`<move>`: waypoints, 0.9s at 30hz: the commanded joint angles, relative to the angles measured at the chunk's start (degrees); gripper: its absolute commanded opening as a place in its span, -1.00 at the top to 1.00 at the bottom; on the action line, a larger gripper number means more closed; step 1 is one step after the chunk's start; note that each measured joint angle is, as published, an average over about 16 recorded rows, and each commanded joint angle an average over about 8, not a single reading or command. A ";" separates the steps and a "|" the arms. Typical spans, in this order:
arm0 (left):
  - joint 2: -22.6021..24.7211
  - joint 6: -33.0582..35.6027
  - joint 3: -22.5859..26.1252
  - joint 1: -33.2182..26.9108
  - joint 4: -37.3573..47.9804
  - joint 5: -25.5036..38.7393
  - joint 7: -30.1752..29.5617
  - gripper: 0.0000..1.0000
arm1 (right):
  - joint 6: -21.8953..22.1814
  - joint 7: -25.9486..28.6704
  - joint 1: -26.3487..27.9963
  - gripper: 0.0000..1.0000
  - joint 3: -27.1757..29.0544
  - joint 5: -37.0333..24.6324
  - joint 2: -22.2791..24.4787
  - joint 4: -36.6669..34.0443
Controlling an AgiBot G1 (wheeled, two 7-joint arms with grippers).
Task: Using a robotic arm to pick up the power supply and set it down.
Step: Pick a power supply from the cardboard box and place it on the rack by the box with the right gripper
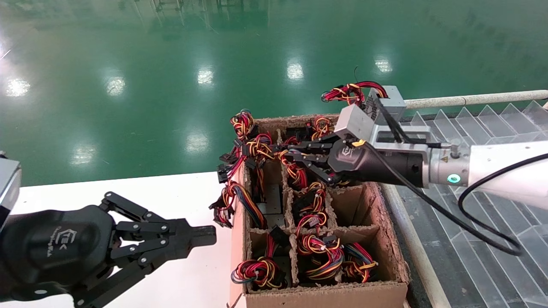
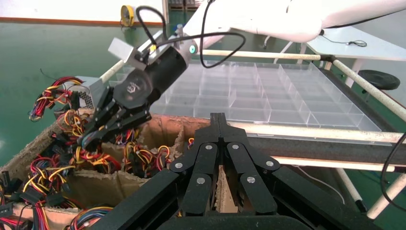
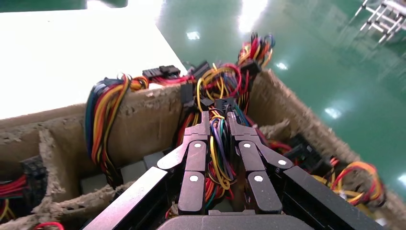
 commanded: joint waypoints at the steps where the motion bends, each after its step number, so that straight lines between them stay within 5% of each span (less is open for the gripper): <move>1: 0.00 0.00 0.00 0.00 0.00 0.00 0.00 1.00 | -0.05 0.86 0.14 1.00 -0.14 -0.32 0.65 1.94; 27: -0.03 -0.03 0.06 -0.01 0.00 -0.04 0.03 1.00 | -0.09 4.95 10.08 1.00 -0.35 -8.90 9.29 32.74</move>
